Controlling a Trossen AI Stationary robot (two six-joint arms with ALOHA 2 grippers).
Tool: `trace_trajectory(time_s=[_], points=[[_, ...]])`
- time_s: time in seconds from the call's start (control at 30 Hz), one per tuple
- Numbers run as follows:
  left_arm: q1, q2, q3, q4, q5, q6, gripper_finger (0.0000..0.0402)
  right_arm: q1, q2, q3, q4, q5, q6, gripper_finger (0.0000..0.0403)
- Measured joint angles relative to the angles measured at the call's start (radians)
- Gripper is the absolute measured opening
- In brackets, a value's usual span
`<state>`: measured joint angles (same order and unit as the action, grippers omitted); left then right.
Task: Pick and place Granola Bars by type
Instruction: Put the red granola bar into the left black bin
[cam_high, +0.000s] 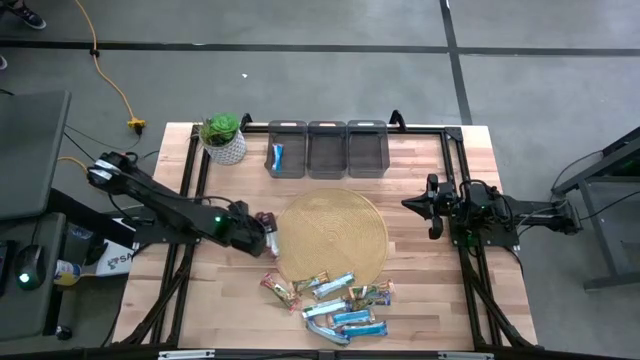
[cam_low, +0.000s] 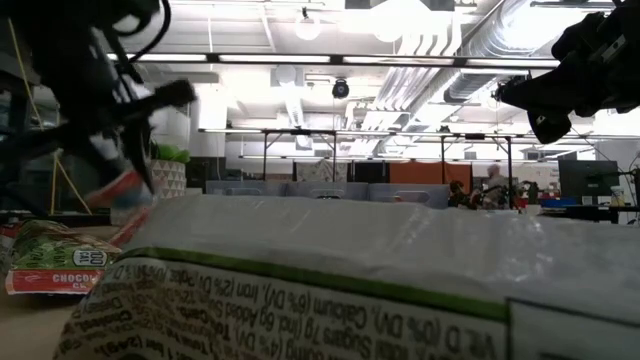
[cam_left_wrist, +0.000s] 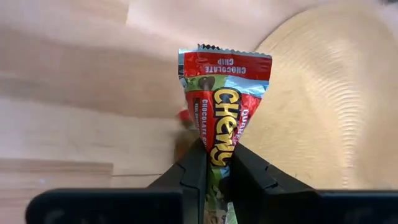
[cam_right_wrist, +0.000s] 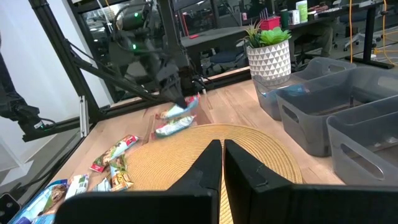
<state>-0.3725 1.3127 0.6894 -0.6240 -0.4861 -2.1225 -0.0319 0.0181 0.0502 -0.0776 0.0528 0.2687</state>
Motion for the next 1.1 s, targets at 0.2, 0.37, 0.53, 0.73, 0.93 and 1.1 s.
trace_trajectory(time_s=[0.2,0.37,0.53,0.73,0.93,1.1], points=[[0.0,-0.128,0.036,-0.004,-0.097,0.178,0.0048,0.0,0.0,0.0,0.0,0.0,0.0,0.0],[-0.001,-0.221,0.087,0.088,-0.122,0.48,0.0048,0.0,0.002,0.0,0.003,0.001,0.0,0.0],[-0.001,-0.276,0.137,0.194,-0.125,0.747,0.0048,0.0,0.007,0.0,0.006,0.001,0.0,0.0],[-0.001,-0.313,0.216,0.353,-0.186,1.189,0.0048,0.0,0.008,0.0,0.008,0.001,0.0,0.0],[-0.001,-0.322,0.285,0.424,-0.151,1.502,0.0048,0.0,0.01,0.0,0.007,0.001,0.0,0.0],[-0.001,-0.321,0.302,0.469,-0.108,1.677,0.0048,0.0,0.009,0.0,0.006,0.0,0.0,0.0]])
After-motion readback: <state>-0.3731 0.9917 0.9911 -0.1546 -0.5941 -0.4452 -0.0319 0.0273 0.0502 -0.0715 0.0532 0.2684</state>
